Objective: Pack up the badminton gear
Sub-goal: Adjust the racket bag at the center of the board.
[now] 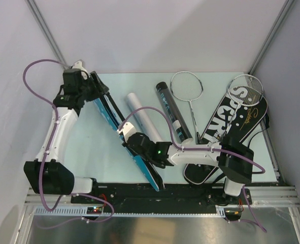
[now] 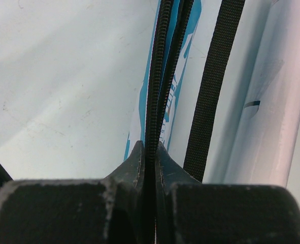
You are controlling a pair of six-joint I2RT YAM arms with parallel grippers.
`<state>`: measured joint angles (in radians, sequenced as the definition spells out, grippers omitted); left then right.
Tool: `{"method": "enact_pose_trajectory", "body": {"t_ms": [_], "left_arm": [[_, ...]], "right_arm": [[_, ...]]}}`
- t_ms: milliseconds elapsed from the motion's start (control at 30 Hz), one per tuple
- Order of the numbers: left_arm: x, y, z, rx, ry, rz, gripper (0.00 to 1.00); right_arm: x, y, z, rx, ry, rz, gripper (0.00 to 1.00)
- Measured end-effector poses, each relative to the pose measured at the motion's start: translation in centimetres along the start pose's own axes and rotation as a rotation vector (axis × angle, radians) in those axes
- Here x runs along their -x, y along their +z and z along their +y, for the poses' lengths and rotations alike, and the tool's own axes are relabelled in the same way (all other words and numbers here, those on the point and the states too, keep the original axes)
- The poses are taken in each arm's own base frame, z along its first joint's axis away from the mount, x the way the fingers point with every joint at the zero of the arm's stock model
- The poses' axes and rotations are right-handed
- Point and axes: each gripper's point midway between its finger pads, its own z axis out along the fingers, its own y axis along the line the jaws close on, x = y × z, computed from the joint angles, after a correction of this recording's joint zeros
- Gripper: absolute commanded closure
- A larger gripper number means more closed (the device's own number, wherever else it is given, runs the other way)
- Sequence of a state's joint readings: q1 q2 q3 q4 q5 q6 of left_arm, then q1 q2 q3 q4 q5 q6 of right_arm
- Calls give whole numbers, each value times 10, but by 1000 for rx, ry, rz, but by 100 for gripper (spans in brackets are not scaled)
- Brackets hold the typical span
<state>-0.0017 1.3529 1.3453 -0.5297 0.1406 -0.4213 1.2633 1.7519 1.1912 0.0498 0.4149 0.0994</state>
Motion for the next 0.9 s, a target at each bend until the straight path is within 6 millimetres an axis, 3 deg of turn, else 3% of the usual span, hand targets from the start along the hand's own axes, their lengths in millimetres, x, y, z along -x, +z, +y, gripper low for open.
{"method": "enact_pose_trajectory", "body": {"t_ms": [100, 200, 433, 700, 900], "left_arm": [[-7, -1, -20, -36, -18, 8, 33], [-6, -1, -26, -26, -57, -12, 32], [2, 8, -14, 60, -170, -61, 32], [-19, 39, 5, 168, -211, -17, 33], [-23, 45, 10, 219, -207, -28, 46]], "right_arm": [[0, 0, 0, -3, -3, -2, 100], [0, -1, 2, -7, -10, -3, 100], [-1, -4, 5, -10, -34, -6, 100], [0, -4, 6, -13, -40, -14, 100], [0, -4, 8, -10, -38, -22, 100]]}}
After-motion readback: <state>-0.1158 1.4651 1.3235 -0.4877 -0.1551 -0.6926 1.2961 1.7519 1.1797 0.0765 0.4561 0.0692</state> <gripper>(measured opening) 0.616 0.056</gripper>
